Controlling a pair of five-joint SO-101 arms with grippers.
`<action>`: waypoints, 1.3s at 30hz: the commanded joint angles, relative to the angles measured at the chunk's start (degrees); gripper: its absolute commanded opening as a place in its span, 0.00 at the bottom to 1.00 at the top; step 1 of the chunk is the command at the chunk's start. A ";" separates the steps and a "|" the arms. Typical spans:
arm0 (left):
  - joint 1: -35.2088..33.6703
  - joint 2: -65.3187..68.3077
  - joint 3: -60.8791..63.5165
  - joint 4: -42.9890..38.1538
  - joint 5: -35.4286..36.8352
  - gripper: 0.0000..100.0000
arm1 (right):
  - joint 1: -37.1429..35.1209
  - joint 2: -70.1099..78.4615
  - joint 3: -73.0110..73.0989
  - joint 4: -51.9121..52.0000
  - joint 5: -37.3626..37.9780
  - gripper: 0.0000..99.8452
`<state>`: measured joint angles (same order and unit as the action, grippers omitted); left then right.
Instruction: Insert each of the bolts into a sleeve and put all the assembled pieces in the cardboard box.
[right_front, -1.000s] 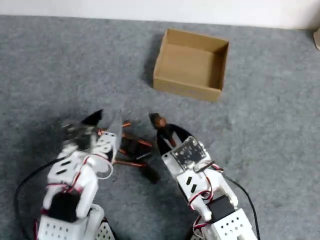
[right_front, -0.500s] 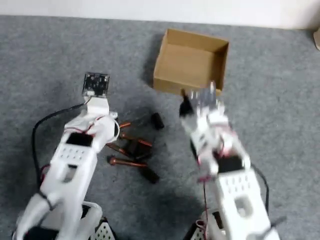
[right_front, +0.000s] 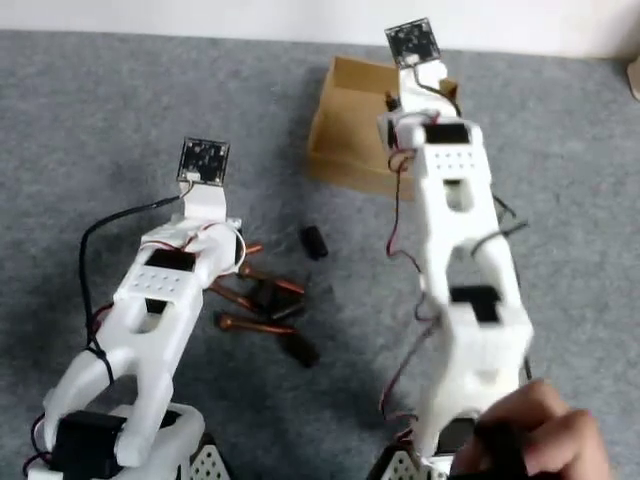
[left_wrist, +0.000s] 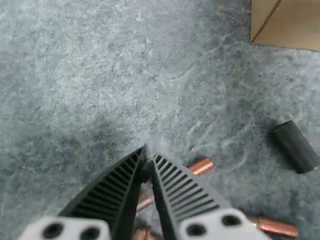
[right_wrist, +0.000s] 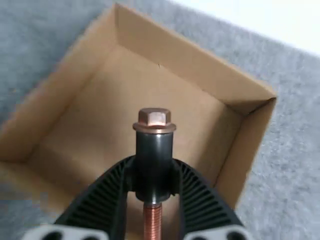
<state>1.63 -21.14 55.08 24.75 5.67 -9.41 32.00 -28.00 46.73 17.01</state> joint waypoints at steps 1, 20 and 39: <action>-0.40 -0.13 -2.86 -1.14 0.53 0.01 | 1.54 10.15 -22.11 5.14 0.44 0.00; -0.31 -0.13 -2.86 -1.14 0.70 0.01 | 0.57 39.52 -69.76 27.74 0.44 0.01; -0.31 -0.13 -2.86 -1.14 0.53 0.01 | 0.48 39.96 -69.49 30.20 0.44 0.01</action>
<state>1.63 -21.05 54.81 24.75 6.11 -8.44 73.67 -93.67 76.97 17.01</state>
